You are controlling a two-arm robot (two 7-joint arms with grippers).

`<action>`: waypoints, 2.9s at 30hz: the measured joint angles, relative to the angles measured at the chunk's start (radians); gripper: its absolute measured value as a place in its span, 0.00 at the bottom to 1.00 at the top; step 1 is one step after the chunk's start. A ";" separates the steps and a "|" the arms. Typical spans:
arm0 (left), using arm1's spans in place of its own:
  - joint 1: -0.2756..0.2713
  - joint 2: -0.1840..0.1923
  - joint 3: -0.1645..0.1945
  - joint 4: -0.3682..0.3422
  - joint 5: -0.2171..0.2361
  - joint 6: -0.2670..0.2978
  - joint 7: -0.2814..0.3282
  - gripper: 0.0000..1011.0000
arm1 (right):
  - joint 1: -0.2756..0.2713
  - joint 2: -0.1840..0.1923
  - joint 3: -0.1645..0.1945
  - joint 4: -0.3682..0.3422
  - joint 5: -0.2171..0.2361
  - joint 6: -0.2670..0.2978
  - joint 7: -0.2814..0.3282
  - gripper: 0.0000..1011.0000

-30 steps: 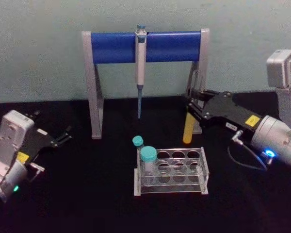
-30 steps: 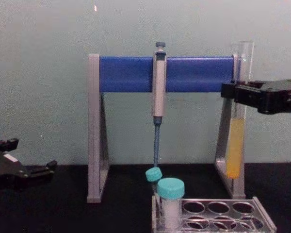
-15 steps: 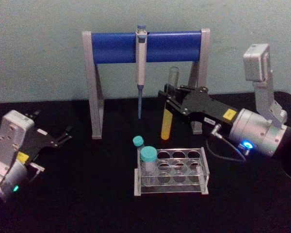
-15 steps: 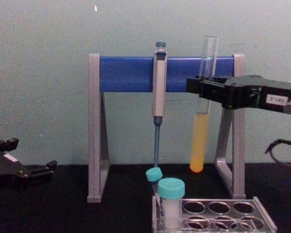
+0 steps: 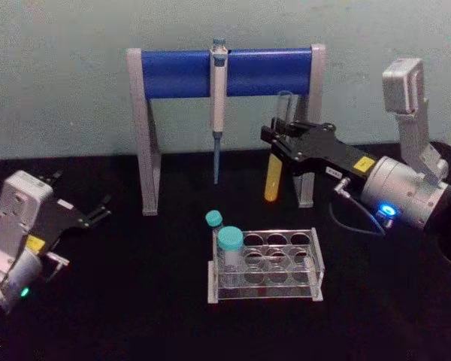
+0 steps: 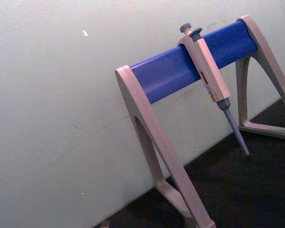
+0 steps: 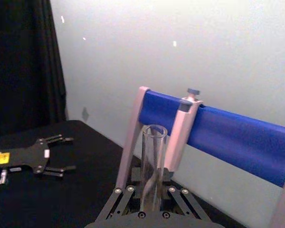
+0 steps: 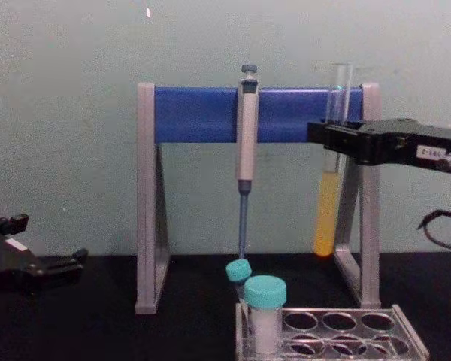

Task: Pick up the test tube from the test tube rack, shake it, then place it back into the test tube rack.

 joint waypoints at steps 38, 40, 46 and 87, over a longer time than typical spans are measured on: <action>0.000 0.000 0.000 0.000 0.000 0.000 0.000 1.00 | -0.150 0.076 0.063 -0.188 0.008 0.078 -0.058 0.23; 0.000 0.000 0.000 0.000 0.000 0.000 0.000 1.00 | -0.137 0.067 0.048 -0.183 0.014 0.077 -0.037 0.23; 0.000 0.000 0.000 0.000 0.000 0.000 0.000 1.00 | -0.061 0.031 -0.002 -0.114 0.015 0.057 0.019 0.23; 0.000 0.000 0.000 0.000 0.000 0.000 0.000 1.00 | 0.032 -0.010 -0.003 0.022 -0.016 0.012 0.008 0.23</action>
